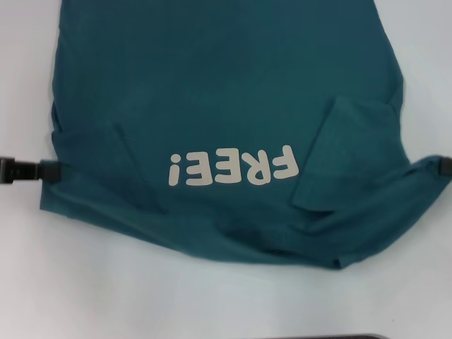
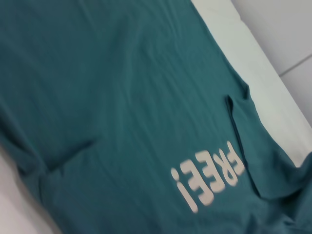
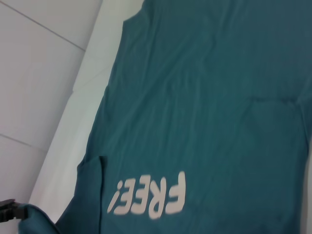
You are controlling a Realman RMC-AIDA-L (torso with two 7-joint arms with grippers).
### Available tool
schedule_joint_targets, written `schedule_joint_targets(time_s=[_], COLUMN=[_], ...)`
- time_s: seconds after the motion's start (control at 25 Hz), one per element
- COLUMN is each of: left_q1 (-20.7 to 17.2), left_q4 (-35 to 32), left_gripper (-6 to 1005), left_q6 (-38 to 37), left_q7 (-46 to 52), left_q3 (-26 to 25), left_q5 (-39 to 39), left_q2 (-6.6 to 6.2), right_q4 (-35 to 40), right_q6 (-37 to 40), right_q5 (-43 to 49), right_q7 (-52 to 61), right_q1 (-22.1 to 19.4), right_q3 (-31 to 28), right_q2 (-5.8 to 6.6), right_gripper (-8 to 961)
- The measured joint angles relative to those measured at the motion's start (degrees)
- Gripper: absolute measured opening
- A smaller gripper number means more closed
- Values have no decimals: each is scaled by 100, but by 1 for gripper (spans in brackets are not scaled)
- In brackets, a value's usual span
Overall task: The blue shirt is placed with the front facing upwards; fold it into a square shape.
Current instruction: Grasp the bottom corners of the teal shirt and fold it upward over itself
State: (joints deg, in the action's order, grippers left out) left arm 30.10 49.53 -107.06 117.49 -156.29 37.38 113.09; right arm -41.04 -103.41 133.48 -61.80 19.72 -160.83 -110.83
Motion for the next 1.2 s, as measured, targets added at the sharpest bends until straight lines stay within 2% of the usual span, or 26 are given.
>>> schedule_joint_targets(time_s=[0.28,0.48,0.68,0.84,1.2], left_q1=[430,893,1301,1555,1742], left_q4=[-162,-556,-883,-1123,-1266], left_gripper=[16,15,15,14,13], left_q6=[564,1283,2016,2542,3210], left_q7=[82,89,90,91,228], left_q3=[-33,-29,-12,-6,-7], left_q5=[334,442,556,720,1062], left_q2=[-1,-16,-89,-194,-261], right_q4=[0,16,82,324,274], right_q6=[330,694,1226,1765,2519], right_q5=[-261,-449,-596,-593,-730], right_q7=[80,82,83,87,150], right_q1=[294,589,991,1358,1732], right_q3=[10,16,78,214,372], right_q2=[27,-52,-122,-89,-56], right_gripper=[51,51,52,52,52])
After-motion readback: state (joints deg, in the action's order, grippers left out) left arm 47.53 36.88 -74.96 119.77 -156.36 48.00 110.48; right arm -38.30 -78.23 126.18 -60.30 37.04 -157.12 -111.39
